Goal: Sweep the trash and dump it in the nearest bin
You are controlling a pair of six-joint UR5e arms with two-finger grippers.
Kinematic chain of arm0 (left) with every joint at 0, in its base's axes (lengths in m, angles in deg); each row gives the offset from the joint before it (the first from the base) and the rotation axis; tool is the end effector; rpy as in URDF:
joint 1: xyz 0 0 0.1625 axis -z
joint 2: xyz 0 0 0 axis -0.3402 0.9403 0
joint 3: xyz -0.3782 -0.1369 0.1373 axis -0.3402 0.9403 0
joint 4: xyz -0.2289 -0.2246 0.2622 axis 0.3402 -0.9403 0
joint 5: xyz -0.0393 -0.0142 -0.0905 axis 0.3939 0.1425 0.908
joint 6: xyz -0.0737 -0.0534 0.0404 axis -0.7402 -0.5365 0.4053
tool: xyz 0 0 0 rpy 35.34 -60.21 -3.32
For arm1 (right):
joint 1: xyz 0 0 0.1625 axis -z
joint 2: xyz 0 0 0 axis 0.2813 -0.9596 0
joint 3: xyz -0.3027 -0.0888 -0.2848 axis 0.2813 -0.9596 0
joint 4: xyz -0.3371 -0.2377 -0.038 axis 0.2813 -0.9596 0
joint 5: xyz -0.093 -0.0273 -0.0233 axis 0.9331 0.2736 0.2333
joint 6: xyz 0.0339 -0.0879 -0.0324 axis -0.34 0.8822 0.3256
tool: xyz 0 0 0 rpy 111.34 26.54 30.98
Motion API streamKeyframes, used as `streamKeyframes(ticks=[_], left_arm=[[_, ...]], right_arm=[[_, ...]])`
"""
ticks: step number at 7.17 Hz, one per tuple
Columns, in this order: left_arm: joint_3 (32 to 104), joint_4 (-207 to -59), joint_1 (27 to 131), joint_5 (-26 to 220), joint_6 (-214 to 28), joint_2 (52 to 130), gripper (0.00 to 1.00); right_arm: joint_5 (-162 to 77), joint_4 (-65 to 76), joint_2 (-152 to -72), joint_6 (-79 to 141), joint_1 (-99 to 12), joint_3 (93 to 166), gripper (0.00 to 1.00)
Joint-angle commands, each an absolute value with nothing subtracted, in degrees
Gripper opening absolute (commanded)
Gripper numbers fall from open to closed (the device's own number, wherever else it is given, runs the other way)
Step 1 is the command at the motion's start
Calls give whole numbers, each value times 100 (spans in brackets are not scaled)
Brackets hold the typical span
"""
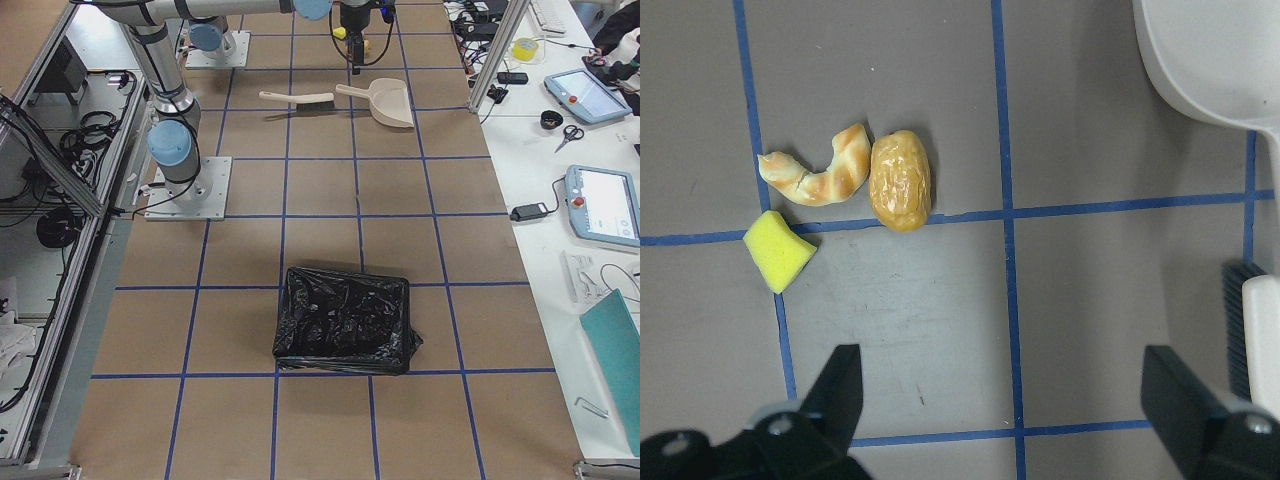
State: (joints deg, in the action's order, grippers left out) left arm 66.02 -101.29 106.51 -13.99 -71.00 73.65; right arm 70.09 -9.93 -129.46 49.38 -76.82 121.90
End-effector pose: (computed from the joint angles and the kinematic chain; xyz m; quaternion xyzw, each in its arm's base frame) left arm -0.1037 -0.5244 0.4841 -0.0346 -0.9987 0.0376 0.0021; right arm 0.1623 -0.5096 0.5083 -0.0439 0.9984 -0.0349 0.0034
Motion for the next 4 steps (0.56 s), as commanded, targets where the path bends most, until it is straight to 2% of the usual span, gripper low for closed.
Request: streamKeyframes(ticks=[1, 4], left_arm=[[6654, -10129, 10646, -1402, -7094, 7310, 100], [6672, -10147, 10655, -1428, -7094, 7274, 100]], right_arm=[[7000, -987, -12943, 4936, -7691, 12203, 100], [7009, -961, -12961, 4936, -7691, 12204, 100]])
